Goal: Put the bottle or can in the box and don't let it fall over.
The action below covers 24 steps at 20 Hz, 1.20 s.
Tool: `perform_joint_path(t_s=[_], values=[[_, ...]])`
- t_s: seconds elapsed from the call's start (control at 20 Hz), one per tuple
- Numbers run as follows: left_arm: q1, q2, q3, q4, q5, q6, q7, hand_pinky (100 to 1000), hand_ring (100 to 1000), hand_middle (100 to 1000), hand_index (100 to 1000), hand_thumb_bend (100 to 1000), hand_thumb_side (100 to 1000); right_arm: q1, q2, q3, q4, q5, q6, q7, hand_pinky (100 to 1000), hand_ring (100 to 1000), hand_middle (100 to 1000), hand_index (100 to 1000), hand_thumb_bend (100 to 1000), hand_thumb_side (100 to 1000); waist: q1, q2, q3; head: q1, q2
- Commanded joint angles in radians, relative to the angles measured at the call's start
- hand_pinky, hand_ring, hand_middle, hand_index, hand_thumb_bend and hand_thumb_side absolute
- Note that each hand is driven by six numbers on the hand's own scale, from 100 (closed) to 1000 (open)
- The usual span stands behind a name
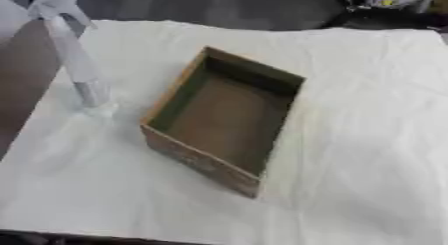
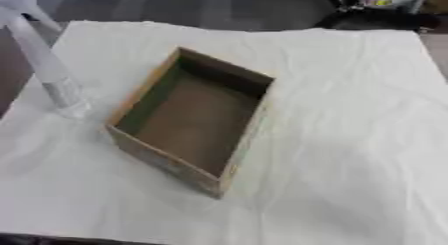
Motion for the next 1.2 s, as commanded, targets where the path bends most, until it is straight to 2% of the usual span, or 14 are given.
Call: perform_joint_path(t_s=[0.05,0.35,0.7,1.05,1.15,1.2], values=[[-0.041,0.081,0.002,0.034,-0.004,-0.002,-0.026,648,657,659,870,175,704,-0.005,-0.038,-0.006,-0.024,0.009,-0.005,0.004,945,950,1000,932,430,441,0.003,-0.017,-0.004,0.001,-0.029],[-0.169,0.179,-0.051,0.175,0.035,-0.029,-0.115,651,658,661,871,178,715,-0.005,-0.037,-0.001,-0.024,0.013,-0.007,0.011,946,950,1000,932,430,441,0.001,-0.014,-0.013,-0.017,-0.058],[-0.271,0.21,-0.087,0.286,0.057,-0.085,-0.233,656,661,666,873,192,715,-0.009,-0.037,0.006,-0.024,0.017,-0.009,0.019,946,950,1000,932,428,442,0.003,-0.006,-0.034,-0.033,-0.092],[-0.36,0.226,-0.128,0.37,0.029,-0.098,-0.35,665,674,685,882,184,777,-0.017,-0.043,0.015,-0.024,0.019,-0.009,0.03,946,950,1000,932,428,442,0.008,-0.001,-0.048,-0.027,-0.083],[-0.388,0.232,-0.152,0.389,0.0,-0.091,-0.383,673,684,694,886,140,837,-0.02,-0.046,0.019,-0.024,0.018,-0.01,0.034,946,950,1000,932,426,441,0.009,-0.001,-0.052,-0.022,-0.077],[-0.403,0.232,-0.161,0.398,-0.014,-0.087,-0.398,675,686,696,886,157,805,-0.021,-0.048,0.02,-0.024,0.017,-0.009,0.036,946,950,1000,932,428,442,0.009,-0.002,-0.054,-0.018,-0.074]])
